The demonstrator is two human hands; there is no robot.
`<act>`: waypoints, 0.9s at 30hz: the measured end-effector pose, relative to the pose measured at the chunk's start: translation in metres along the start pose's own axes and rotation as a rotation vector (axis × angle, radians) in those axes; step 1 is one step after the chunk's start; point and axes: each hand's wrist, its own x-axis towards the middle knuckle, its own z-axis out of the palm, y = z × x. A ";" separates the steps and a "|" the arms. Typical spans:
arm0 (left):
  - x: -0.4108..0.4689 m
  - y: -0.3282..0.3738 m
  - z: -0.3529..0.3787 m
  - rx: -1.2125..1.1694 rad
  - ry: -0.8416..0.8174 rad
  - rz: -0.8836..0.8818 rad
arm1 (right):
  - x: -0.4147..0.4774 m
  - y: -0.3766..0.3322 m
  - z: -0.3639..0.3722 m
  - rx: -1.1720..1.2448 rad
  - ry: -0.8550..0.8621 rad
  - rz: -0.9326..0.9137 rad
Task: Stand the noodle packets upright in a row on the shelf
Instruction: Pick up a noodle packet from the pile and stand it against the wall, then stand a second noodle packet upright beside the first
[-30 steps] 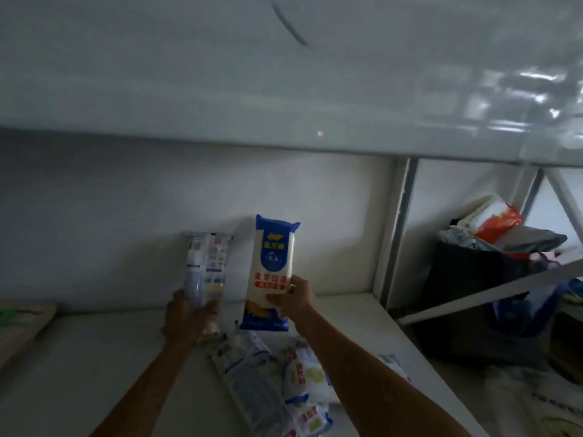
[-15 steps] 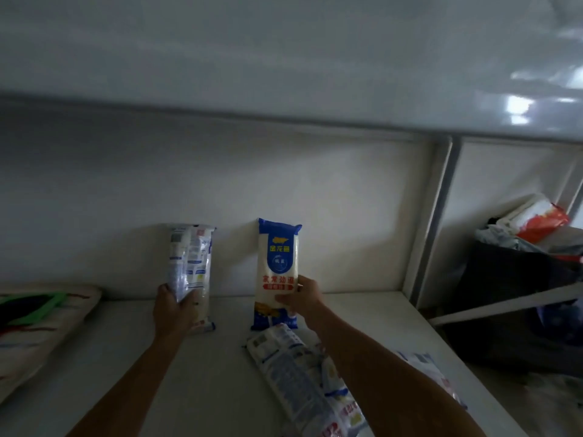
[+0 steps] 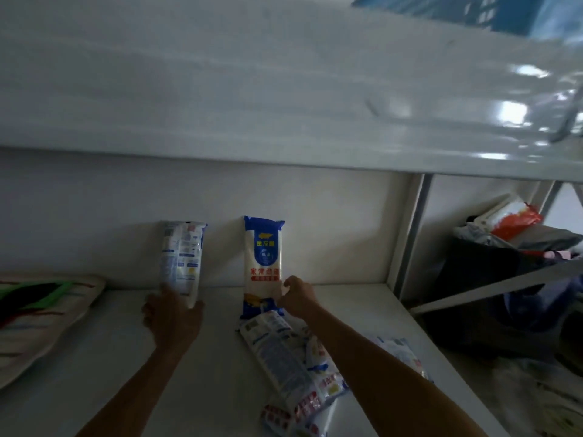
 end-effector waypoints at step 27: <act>-0.139 0.081 -0.066 -0.954 -1.113 -0.325 | -0.153 0.037 -0.037 -0.151 -0.094 -0.539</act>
